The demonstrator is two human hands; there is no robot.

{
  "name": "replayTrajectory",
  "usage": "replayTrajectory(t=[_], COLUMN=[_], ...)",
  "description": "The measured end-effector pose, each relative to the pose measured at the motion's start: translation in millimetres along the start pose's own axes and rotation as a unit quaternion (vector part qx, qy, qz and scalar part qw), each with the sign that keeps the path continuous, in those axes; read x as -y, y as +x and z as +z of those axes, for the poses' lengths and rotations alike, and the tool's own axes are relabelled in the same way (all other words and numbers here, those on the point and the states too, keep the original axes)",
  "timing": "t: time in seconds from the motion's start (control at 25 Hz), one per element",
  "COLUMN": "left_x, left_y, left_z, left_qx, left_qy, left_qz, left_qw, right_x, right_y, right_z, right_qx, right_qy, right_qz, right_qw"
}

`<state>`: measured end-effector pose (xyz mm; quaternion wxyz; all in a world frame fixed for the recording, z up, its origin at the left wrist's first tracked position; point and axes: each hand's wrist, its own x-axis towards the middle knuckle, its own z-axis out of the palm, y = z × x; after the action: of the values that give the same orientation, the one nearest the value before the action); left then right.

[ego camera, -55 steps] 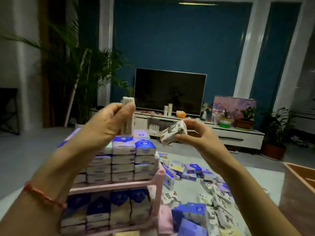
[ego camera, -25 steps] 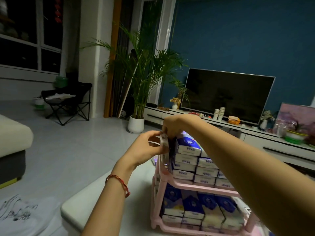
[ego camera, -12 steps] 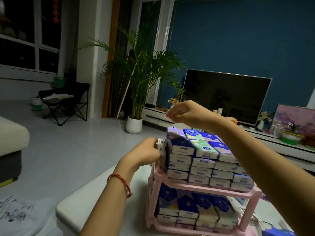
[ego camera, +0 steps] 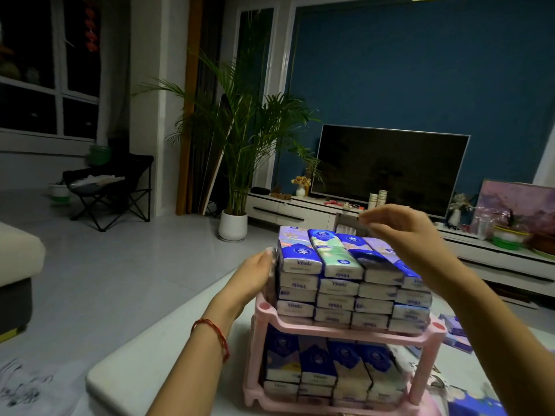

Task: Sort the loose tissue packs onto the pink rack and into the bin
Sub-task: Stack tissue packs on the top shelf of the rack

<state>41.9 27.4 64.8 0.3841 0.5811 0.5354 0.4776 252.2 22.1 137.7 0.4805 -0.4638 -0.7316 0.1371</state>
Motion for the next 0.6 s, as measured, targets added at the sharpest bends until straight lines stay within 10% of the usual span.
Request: replayTrajectory(t=[0.2, 0.6], left_x=[-26.0, -38.7], left_y=[-0.3, -4.5], left_z=[7.8, 24.9], left_qx=[-0.02, 0.038], left_qy=[-0.159, -0.148], left_qz=[0.014, -0.027], left_qw=[0.987, 0.988], right_x=[-55.4, -64.4], right_y=[-18.3, -14.3], right_z=[-37.2, -20.9], right_qx=[-0.202, 0.048], right_qy=[0.022, 0.168], right_qz=[0.116, 0.265], right_qw=[0.972, 0.948])
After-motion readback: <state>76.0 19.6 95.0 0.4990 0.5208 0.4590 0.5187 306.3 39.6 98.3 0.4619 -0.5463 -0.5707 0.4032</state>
